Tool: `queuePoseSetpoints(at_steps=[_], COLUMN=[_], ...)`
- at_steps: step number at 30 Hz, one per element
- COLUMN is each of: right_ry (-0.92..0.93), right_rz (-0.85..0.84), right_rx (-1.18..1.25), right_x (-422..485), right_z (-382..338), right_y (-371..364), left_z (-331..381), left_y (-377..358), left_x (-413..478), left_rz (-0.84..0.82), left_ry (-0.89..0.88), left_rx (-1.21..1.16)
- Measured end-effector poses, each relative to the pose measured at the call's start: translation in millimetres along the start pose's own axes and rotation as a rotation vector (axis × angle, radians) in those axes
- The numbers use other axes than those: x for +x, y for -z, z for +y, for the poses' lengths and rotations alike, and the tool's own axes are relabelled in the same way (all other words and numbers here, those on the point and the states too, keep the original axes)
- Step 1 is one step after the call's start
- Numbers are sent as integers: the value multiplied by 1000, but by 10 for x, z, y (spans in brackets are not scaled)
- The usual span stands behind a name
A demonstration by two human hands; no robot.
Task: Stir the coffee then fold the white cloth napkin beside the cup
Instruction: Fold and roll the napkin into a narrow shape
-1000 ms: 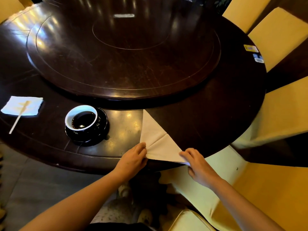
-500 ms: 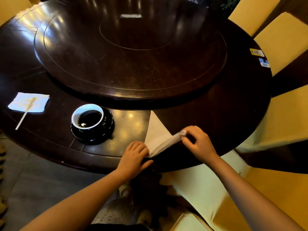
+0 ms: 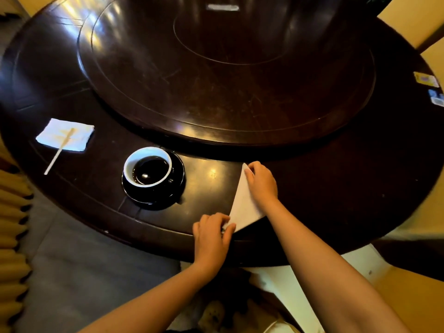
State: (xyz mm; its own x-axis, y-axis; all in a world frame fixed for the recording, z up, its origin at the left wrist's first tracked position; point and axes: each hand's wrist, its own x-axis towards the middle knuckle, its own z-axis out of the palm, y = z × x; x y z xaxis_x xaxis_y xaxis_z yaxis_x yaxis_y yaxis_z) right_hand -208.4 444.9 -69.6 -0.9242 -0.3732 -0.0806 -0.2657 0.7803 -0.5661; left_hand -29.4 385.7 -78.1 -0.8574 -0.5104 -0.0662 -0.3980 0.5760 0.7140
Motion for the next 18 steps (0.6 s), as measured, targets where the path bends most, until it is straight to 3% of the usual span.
queuePoseSetpoints(at_steps=[4, 6, 8, 10, 12, 18], right_ry=[5, 110, 354, 512, 503, 398], right_rz=[83, 135, 28, -219, -333, -235], right_rx=[-194, -202, -218, -362, -454, -485], right_x=[-43, -103, -257, -456, -478, -155], right_z=[5, -39, -60, -26, 91, 172], right_y=[-51, -9, -26, -106, -180, -169], left_z=[-2, 11, 22, 16, 14, 3], left_y=[-41, -46, -48, -62, -80, -81], left_x=[-7, -2, -2, 0, -5, -14], left_rz=[-1, -8, -4, 12, 19, 8], left_ry=[46, 57, 54, 49, 42, 48], left_rx=[34, 44, 56, 72, 88, 63])
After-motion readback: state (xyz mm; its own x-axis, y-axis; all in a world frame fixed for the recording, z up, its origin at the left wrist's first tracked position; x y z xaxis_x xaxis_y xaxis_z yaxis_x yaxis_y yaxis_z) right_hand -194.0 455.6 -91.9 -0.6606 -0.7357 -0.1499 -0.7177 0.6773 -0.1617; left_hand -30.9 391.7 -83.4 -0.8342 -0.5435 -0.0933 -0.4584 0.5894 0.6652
